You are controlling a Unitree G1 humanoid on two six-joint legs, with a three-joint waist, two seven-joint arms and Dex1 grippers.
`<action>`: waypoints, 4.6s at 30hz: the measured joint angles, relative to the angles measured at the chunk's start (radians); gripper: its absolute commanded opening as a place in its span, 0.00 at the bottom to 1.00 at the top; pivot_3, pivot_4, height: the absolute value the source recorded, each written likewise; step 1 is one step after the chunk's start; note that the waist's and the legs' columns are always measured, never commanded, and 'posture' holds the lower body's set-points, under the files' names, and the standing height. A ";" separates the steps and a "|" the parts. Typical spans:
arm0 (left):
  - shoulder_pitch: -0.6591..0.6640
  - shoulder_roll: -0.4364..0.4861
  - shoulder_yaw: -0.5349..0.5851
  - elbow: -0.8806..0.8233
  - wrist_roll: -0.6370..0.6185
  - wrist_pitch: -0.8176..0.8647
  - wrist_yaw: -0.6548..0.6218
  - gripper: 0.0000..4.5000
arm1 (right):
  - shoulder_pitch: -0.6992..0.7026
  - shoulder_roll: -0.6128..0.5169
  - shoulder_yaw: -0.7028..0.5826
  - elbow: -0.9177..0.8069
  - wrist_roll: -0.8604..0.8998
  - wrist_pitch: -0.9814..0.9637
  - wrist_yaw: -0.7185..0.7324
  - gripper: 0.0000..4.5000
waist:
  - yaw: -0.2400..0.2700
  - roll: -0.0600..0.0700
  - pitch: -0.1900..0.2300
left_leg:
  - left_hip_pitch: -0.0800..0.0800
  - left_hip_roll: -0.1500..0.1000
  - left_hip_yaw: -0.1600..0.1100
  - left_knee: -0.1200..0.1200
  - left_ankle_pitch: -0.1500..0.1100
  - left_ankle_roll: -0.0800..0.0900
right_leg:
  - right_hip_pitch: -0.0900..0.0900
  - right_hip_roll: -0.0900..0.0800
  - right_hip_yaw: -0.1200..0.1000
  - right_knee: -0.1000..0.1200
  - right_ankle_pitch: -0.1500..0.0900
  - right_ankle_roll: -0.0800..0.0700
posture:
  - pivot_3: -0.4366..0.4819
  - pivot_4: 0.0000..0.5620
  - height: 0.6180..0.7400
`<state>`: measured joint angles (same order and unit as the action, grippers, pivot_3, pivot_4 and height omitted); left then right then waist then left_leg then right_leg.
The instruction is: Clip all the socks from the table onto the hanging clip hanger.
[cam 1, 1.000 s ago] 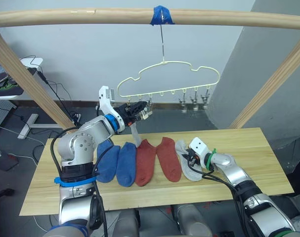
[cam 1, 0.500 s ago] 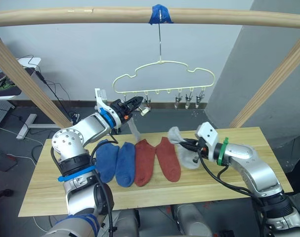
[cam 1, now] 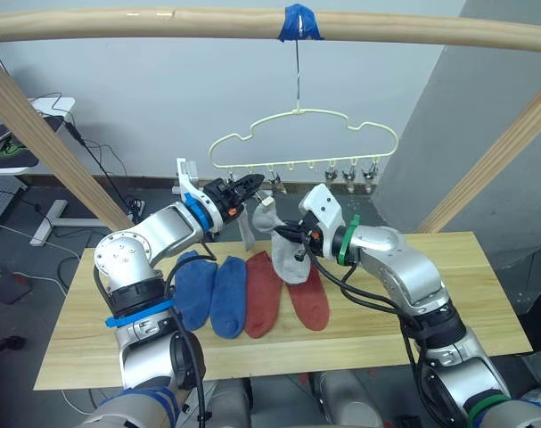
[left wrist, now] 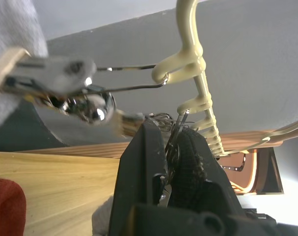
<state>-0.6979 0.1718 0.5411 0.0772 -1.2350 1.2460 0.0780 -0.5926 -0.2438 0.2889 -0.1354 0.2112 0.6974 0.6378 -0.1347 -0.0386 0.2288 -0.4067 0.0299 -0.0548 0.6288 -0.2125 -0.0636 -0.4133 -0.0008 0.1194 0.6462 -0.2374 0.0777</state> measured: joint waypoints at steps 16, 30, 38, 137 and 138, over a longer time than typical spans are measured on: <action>0.070 0.075 -0.117 -0.089 0.052 -0.101 -0.112 0.48 | -0.030 -0.010 -0.004 0.021 0.007 -0.012 0.005 0.00 | 0.010 0.000 0.000 | -0.009 0.000 -0.001 0.001 0.000 0.000 | -0.009 0.000 -0.001 0.001 0.002 -0.003 | 0.40 0.37 1.00; 0.122 0.202 -0.177 -0.176 0.103 -0.147 -0.209 1.00 | -0.045 0.011 -0.004 0.030 0.008 -0.028 0.010 0.18 | 0.014 0.000 0.000 | -0.009 0.001 -0.001 0.000 0.000 0.000 | -0.010 0.000 -0.001 0.002 0.002 -0.004 | 0.41 0.34 1.00; 0.313 0.378 -0.331 -0.465 0.276 -0.254 -0.394 1.00 | -0.008 0.023 -0.019 0.091 0.005 -0.081 -0.003 0.80 | 0.038 0.000 0.000 | -0.011 0.000 -0.001 0.000 0.000 0.000 | -0.010 -0.002 -0.002 0.000 0.002 -0.004 | 0.43 0.33 1.00; 0.028 -0.108 -0.573 0.322 1.059 -1.281 -0.474 0.11 | 0.303 -0.270 -0.299 -0.447 0.497 0.093 -0.114 1.00 | -0.006 0.000 0.000 | -0.010 0.000 0.001 0.002 0.001 0.001 | -0.009 0.000 0.000 0.001 0.001 0.002 | 0.27 0.37 1.00; 0.031 -0.098 -0.574 0.309 1.060 -1.266 -0.479 0.11 | 0.307 -0.270 -0.289 -0.445 0.486 0.091 -0.114 1.00 | -0.006 0.000 0.000 | -0.010 0.000 0.001 0.002 0.001 0.001 | -0.009 0.000 0.001 0.001 0.001 0.001 | 0.27 0.37 1.00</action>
<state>-0.6669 0.0740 -0.0331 0.3859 -0.1754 -0.0204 -0.4009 -0.2857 -0.5138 0.0001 -0.5804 0.6975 0.7884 0.5237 -0.1409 -0.0382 0.2285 -0.4167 0.0297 -0.0535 0.6304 -0.2117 -0.0622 -0.4218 -0.0009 0.1200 0.6469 -0.2364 0.0792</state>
